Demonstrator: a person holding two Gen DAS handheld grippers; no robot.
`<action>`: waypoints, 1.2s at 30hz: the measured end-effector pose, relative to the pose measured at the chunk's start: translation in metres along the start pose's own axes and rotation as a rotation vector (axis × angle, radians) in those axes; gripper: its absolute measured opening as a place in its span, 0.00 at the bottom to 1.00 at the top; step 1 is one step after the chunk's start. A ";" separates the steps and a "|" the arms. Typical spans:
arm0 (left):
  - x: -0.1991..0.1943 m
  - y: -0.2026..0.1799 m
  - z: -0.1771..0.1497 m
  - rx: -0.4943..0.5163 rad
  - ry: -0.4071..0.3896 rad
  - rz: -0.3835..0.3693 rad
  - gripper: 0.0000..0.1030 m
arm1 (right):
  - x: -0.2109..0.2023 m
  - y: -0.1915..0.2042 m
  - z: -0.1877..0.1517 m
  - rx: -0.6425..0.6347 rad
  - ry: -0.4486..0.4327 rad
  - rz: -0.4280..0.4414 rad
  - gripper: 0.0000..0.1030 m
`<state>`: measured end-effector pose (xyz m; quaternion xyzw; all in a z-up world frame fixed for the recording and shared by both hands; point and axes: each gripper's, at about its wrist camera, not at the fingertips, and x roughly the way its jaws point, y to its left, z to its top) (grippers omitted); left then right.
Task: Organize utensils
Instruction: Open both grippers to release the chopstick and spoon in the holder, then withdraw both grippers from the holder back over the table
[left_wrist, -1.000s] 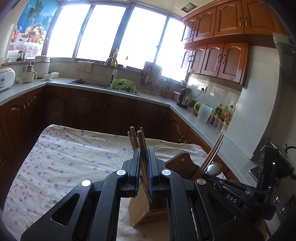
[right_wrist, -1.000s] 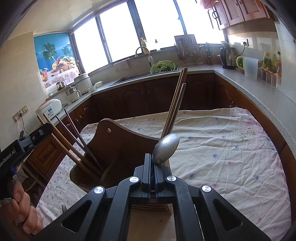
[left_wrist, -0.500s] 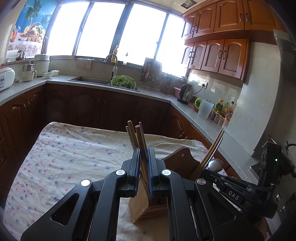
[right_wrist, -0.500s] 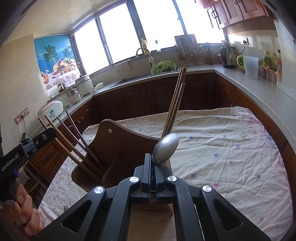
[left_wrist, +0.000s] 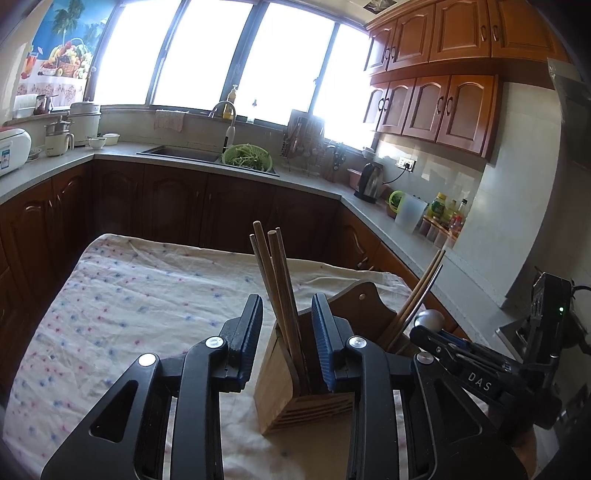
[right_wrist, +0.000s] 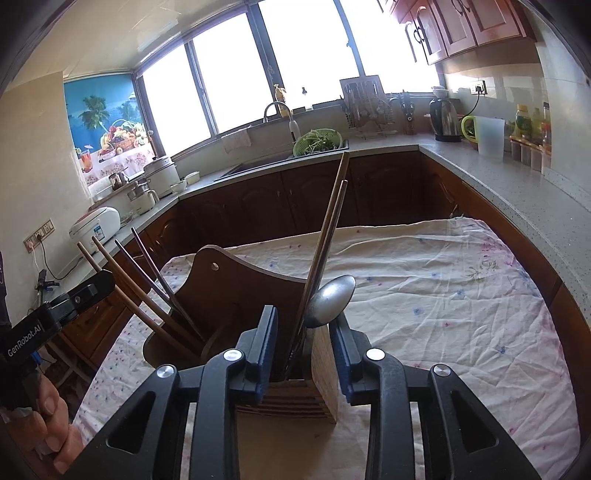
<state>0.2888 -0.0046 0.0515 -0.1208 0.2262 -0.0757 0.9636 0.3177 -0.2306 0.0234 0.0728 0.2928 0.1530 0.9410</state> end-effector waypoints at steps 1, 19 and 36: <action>-0.001 0.000 -0.001 0.001 -0.001 0.002 0.33 | -0.001 -0.001 -0.001 0.001 -0.004 -0.005 0.43; -0.033 0.020 -0.019 -0.024 0.011 0.104 0.91 | -0.030 -0.007 -0.018 0.039 -0.041 0.021 0.84; -0.117 0.013 -0.074 0.020 -0.011 0.118 0.96 | -0.110 0.009 -0.070 0.036 -0.127 0.080 0.89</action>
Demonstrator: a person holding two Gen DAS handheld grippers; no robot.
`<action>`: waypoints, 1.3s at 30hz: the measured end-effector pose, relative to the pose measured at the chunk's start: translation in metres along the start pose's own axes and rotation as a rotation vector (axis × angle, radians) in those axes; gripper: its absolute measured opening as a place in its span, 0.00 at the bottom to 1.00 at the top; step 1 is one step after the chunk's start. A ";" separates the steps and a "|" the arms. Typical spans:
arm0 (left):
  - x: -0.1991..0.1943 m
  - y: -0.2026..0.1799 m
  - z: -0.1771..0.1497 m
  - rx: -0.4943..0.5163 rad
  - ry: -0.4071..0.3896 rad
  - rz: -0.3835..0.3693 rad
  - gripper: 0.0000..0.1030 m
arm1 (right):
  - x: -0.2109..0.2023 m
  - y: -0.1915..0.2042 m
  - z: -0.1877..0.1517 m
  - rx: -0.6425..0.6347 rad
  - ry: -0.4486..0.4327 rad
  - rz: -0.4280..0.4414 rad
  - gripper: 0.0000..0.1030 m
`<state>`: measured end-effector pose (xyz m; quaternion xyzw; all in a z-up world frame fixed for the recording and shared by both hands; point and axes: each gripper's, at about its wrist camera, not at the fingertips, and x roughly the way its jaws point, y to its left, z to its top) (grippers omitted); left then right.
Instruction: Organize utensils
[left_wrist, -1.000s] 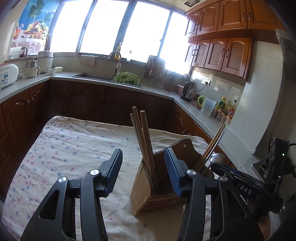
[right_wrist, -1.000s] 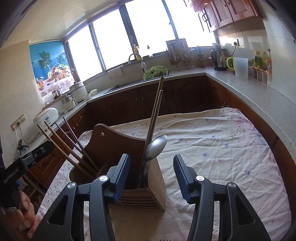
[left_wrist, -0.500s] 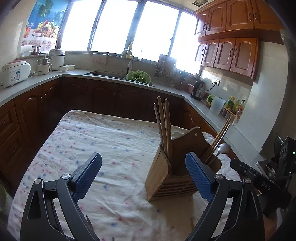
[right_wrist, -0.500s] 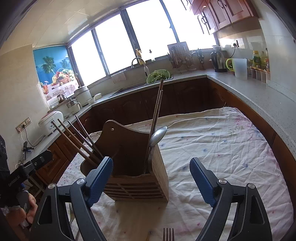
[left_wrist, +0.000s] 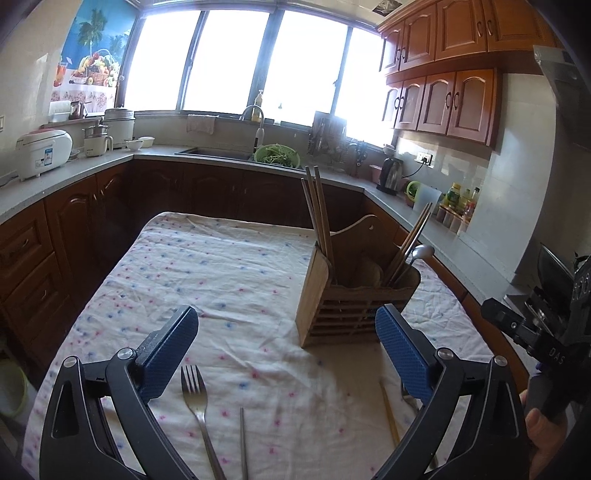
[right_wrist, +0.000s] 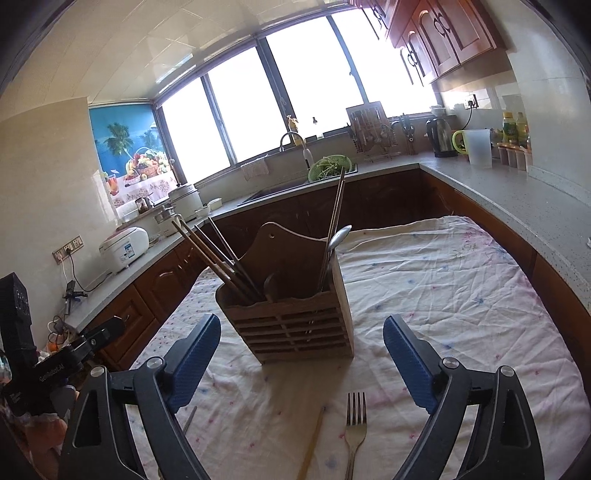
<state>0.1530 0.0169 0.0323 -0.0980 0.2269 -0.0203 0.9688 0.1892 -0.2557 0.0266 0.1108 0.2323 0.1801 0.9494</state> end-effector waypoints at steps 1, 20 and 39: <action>-0.004 -0.001 -0.004 0.006 -0.001 0.002 0.96 | -0.005 0.000 -0.004 0.003 -0.006 0.002 0.90; -0.085 -0.014 -0.031 0.071 -0.043 0.037 0.99 | -0.085 0.025 -0.036 -0.063 -0.101 -0.003 0.99; -0.145 -0.026 -0.034 0.037 -0.141 0.086 1.00 | -0.168 0.049 -0.014 -0.134 -0.272 0.042 1.00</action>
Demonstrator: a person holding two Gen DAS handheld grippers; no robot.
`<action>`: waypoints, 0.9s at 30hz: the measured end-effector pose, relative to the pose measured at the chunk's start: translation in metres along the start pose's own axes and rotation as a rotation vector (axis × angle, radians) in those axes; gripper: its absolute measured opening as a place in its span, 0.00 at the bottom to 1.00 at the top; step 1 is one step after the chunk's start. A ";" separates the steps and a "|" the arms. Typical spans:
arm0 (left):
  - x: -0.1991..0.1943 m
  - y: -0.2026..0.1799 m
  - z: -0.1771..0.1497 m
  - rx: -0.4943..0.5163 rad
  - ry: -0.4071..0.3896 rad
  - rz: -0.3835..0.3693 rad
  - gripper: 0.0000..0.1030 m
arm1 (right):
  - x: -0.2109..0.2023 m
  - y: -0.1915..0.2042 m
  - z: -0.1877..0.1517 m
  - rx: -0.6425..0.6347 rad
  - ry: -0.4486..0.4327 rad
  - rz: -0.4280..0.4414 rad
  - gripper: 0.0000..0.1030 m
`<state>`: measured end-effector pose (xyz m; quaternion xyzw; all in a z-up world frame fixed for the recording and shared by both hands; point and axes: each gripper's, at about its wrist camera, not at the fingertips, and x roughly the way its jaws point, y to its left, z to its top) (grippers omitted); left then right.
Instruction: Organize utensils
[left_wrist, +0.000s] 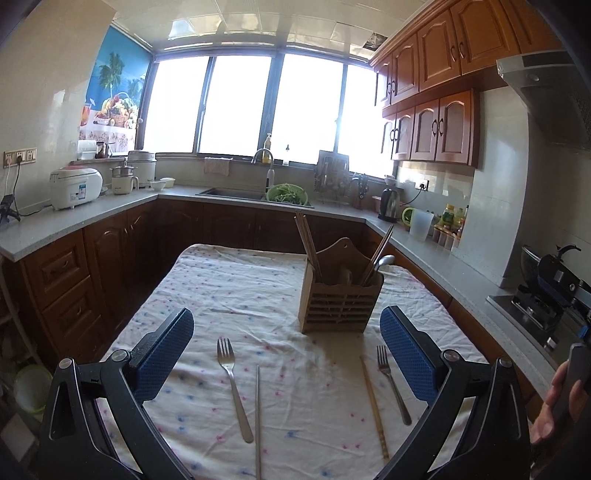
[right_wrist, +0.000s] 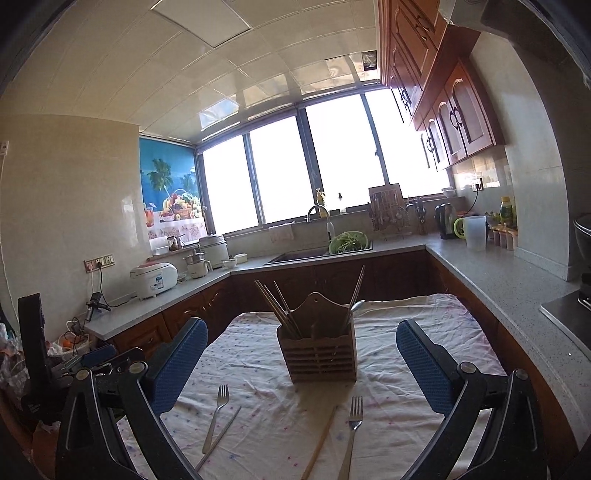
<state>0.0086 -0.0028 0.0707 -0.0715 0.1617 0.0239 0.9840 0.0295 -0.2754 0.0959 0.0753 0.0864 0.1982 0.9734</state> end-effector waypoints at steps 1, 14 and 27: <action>0.005 -0.002 -0.003 0.007 0.014 0.020 1.00 | -0.001 -0.002 -0.006 0.002 0.000 0.000 1.00; 0.055 -0.028 -0.038 0.100 0.115 0.095 1.00 | 0.015 -0.025 -0.063 -0.008 0.099 -0.029 1.00; 0.056 -0.028 -0.053 0.164 0.136 0.086 1.00 | 0.005 -0.015 -0.091 -0.023 0.107 -0.172 1.00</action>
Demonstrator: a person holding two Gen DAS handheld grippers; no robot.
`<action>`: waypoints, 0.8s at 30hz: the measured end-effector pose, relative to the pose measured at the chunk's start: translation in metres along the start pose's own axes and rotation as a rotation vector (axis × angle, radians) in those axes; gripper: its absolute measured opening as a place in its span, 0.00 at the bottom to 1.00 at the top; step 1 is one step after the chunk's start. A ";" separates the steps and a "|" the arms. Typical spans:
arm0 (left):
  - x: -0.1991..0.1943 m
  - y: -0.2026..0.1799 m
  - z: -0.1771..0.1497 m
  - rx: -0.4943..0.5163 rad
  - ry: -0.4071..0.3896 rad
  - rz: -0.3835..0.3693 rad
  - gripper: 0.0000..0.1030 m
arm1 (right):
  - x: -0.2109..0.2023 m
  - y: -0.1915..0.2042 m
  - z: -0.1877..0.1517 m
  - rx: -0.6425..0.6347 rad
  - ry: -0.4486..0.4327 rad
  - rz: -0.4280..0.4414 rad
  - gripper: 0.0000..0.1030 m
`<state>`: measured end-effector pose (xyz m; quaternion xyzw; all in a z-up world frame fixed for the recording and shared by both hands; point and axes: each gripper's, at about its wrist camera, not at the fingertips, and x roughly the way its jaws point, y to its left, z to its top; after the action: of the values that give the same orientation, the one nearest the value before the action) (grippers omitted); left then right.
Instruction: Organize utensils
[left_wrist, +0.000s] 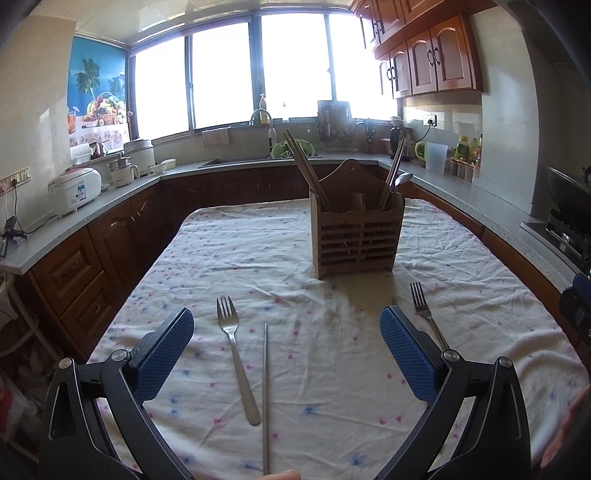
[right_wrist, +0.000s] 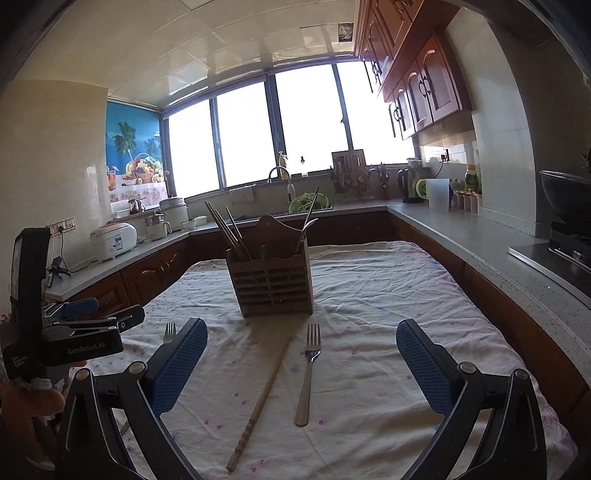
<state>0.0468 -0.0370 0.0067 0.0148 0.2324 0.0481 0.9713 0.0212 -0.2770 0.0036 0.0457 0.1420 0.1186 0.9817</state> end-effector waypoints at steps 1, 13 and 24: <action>-0.001 0.002 -0.002 -0.001 -0.001 0.004 1.00 | -0.001 0.002 0.001 -0.003 -0.006 -0.004 1.00; -0.016 0.026 -0.031 -0.044 -0.047 0.044 1.00 | 0.008 0.028 -0.023 -0.047 -0.019 0.027 1.00; -0.016 0.023 -0.039 -0.023 -0.058 0.045 1.00 | 0.014 0.026 -0.029 -0.038 -0.013 0.047 1.00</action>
<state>0.0133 -0.0154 -0.0193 0.0104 0.2029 0.0723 0.9765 0.0199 -0.2470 -0.0243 0.0312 0.1323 0.1442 0.9802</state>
